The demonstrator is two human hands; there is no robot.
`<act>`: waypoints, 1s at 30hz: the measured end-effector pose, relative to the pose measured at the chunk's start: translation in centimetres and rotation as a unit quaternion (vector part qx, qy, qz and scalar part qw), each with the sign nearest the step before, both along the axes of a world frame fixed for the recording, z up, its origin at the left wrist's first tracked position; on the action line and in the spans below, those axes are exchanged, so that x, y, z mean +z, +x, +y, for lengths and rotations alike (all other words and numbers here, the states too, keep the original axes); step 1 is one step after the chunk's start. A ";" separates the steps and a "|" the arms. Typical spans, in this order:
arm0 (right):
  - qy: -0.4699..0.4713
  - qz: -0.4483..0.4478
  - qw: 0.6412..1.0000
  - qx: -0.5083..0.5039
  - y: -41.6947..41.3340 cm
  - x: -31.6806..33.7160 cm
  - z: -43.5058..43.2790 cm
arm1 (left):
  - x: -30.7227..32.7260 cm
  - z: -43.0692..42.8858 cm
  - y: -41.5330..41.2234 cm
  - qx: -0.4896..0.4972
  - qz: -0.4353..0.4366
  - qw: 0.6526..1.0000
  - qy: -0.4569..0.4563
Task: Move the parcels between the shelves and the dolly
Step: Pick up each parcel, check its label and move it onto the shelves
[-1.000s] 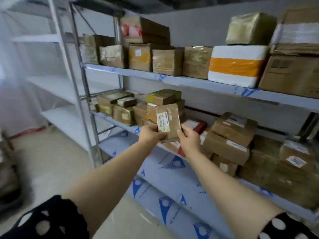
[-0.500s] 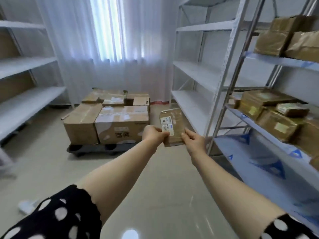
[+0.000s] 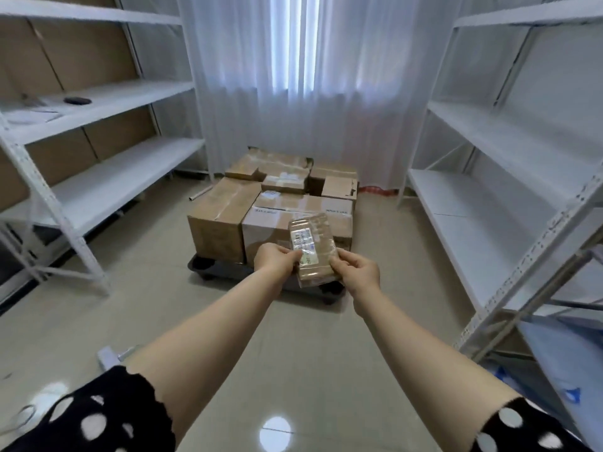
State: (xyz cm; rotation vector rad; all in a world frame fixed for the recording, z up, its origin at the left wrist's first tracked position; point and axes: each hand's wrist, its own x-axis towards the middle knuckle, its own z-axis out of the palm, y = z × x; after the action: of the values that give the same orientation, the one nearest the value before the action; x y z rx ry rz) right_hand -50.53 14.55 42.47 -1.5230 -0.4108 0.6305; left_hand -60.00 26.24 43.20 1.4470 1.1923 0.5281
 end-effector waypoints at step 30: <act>-0.125 0.106 0.973 0.162 1.7 -3.7 70.5 | -2.6 66.8 -1.1 0.114 -0.022 0.991 -0.070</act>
State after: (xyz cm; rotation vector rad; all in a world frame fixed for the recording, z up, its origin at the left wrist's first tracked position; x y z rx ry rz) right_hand -48.85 85.06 38.73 -1.6179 -0.4317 1.1259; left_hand -61.06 93.05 40.56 1.1807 1.3408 0.6172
